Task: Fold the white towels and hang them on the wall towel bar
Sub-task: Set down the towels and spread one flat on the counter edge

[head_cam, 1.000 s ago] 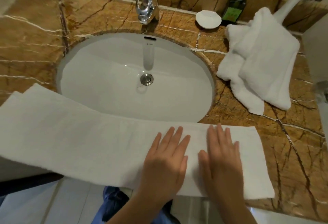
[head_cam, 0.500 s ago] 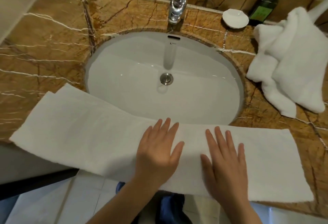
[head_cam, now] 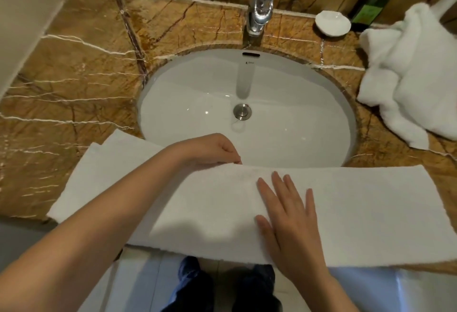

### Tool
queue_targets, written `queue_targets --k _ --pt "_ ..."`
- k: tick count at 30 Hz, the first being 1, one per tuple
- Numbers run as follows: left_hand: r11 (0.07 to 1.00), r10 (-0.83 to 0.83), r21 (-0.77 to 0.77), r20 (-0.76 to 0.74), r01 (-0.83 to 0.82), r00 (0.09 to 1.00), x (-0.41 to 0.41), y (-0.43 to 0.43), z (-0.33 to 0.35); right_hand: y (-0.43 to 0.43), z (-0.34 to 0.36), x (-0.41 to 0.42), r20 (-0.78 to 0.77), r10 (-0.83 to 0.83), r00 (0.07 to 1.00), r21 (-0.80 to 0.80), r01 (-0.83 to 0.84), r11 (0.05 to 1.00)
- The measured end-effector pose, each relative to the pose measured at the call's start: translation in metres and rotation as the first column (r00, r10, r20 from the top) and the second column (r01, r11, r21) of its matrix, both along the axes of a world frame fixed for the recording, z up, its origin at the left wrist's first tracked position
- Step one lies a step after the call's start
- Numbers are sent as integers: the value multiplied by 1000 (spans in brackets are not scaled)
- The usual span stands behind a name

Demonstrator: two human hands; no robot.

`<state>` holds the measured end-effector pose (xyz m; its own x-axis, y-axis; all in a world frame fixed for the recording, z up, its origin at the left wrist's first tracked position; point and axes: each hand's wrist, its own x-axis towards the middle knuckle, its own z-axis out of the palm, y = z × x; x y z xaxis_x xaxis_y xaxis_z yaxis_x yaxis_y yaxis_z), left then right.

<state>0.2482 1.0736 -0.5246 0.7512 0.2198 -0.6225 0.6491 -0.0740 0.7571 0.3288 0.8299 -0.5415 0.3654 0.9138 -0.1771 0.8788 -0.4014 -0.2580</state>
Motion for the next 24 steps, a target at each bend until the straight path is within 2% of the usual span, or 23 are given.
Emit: queue_targets --k 2,4,6,10,13,15,20,24 --pt "992 -126 5 -66 127 990 -10 11 -2 -4 -3 -2 37 -18 999 -6 18 1000" --pt "984 -180 -7 -86 180 980 -18 17 -2 -6 -4 -2 58 -32 998 -8 33 999" --pt "990 -144 -4 -71 144 987 -21 18 -2 -7 -5 -2 77 -47 996 -18 48 999" --pt "954 -148 256 -48 156 988 -26 21 -7 -12 -6 1 134 -167 977 -81 179 981" --pt "944 -121 304 -42 128 992 -30 19 -14 -11 -6 0 148 -208 967 -119 226 967" --pt "946 -107 309 9 99 994 -32 15 -14 -9 -7 -2 137 -227 964 -130 245 961" --pt "988 -66 146 147 44 987 -44 18 -6 -5 -4 0 64 -314 947 -59 318 946" --pt "953 -155 286 182 99 971 -51 16 -4 -9 3 26 44 -360 932 34 358 933"
